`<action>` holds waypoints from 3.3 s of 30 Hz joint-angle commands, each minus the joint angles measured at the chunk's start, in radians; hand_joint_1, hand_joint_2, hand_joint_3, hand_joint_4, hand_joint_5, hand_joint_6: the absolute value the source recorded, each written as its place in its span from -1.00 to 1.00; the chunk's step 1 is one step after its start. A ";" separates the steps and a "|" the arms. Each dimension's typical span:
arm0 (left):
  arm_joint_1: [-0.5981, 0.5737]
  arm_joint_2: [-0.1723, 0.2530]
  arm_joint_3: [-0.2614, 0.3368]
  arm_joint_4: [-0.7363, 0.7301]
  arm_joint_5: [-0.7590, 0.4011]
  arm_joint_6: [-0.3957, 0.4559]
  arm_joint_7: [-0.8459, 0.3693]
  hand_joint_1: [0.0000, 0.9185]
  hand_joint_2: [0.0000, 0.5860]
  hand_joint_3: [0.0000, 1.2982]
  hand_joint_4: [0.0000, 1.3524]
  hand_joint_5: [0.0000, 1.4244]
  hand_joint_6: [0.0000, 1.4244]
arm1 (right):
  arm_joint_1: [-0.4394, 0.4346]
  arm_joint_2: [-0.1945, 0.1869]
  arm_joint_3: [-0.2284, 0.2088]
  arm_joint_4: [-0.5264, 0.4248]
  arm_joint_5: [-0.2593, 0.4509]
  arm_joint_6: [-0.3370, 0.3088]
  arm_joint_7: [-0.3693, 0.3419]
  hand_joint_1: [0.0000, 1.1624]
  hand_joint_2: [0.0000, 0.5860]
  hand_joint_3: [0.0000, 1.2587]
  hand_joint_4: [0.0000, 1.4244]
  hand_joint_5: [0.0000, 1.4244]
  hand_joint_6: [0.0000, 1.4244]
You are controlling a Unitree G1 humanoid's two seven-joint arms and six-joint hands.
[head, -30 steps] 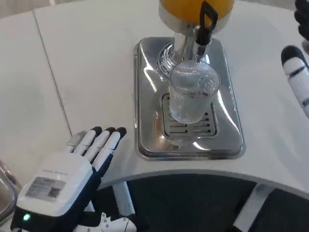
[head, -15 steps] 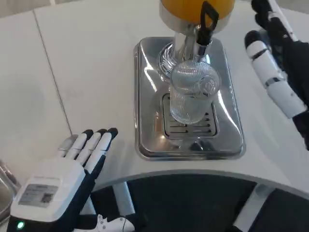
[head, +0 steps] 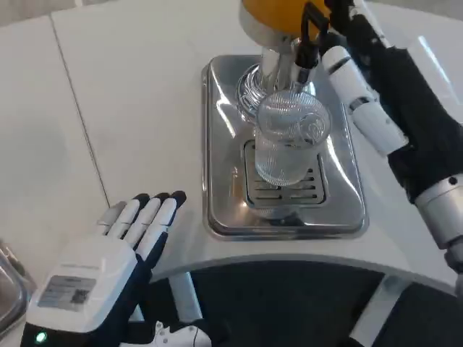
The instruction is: Grasp the cup under the faucet to collect the drink, then remove the cup.
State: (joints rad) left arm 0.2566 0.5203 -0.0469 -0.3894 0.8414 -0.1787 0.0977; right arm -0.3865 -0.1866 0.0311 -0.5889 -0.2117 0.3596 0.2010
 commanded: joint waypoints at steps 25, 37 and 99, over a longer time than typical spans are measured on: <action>0.001 -0.001 0.016 0.045 -0.007 -0.011 0.009 -1.00 -0.96 -1.00 -1.00 -1.00 -0.96 | -0.044 0.005 0.085 -0.034 -0.013 0.054 0.009 -1.00 0.77 -1.00 -1.00 -1.00 -1.00; -0.012 -0.008 0.020 0.052 -0.018 -0.011 0.013 -1.00 -0.95 -1.00 -1.00 -1.00 -0.96 | -0.107 -0.104 0.165 -0.090 -0.148 0.134 0.089 -1.00 0.70 -1.00 -1.00 -1.00 -1.00; -0.505 -0.148 -0.080 0.469 -0.180 -0.115 0.110 -0.55 -0.96 -1.00 -1.00 -0.97 -0.93 | -0.158 -0.074 0.253 -0.179 -0.805 0.087 0.549 -1.00 0.90 -0.88 -1.00 -0.98 -0.98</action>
State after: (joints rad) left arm -0.2347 0.3819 -0.1061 0.0571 0.6600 -0.2936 0.1998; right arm -0.5662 -0.2718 0.2849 -0.7702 -1.0342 0.4599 0.7328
